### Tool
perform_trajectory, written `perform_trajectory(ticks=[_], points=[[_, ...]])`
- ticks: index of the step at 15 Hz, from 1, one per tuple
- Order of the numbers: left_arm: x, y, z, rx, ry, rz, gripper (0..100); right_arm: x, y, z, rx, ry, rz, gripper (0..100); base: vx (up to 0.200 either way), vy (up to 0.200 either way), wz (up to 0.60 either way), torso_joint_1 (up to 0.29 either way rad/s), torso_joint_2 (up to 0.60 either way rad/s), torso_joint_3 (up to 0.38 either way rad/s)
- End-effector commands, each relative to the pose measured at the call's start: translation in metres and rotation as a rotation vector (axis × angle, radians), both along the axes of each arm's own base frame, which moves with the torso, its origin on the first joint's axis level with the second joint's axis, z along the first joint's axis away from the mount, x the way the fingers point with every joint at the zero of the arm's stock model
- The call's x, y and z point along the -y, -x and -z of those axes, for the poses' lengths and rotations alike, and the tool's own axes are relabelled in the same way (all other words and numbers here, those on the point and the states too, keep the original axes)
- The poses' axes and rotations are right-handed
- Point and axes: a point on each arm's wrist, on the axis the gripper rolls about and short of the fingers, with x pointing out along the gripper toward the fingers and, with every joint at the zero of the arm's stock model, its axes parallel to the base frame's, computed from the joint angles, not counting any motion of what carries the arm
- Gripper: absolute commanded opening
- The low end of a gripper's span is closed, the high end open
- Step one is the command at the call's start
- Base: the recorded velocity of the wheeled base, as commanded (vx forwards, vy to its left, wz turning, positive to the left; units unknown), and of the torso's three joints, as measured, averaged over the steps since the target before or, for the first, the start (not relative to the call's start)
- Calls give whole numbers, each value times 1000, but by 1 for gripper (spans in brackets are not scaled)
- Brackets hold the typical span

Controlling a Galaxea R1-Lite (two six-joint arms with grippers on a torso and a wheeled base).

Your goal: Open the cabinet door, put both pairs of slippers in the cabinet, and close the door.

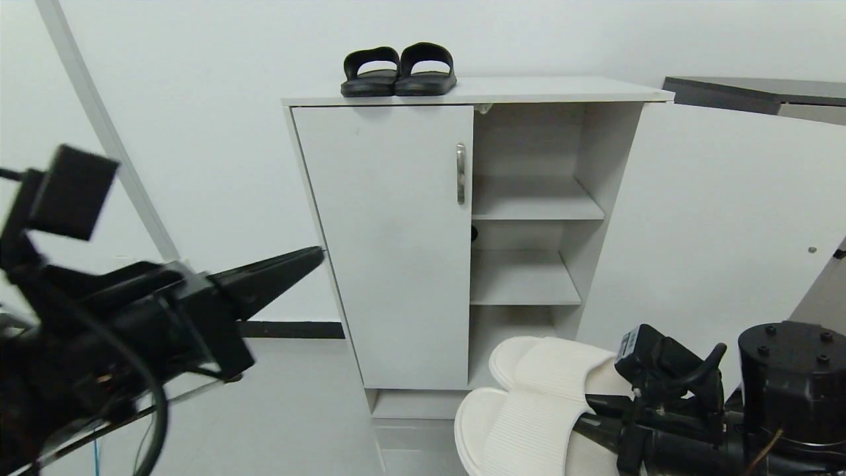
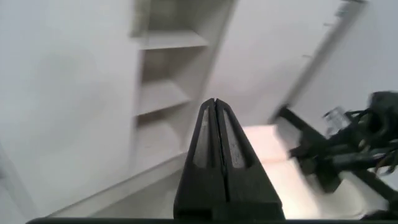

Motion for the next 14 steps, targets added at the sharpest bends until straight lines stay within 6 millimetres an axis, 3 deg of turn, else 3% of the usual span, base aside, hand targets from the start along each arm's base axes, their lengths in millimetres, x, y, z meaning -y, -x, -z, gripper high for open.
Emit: perform_trajectory(ticks=[1, 2, 4, 6, 11, 14], points=[[-54, 61, 33, 28, -87, -232, 0, 2, -4, -1, 3, -3, 18, 0, 0, 0, 0, 0, 0, 0], [-60, 68, 43, 8, -110, -262, 0, 2, -5, -1, 3, -3, 20, 0, 0, 0, 0, 0, 0, 0], [-77, 101, 92, -56, -160, -372, 0, 2, -10, 3, -16, 3, 37, 0, 0, 0, 0, 0, 0, 0], [-85, 121, 117, -55, -165, -485, 0, 1, -10, 3, -17, 2, 37, 0, 0, 0, 0, 0, 0, 0], [-90, 155, 151, -16, -182, -704, 0, 1, -10, 3, -15, 4, 35, 0, 0, 0, 0, 0, 0, 0], [-89, 159, 162, 2, -217, -745, 0, 1, -9, 3, -15, 4, 33, 0, 0, 0, 0, 0, 0, 0]])
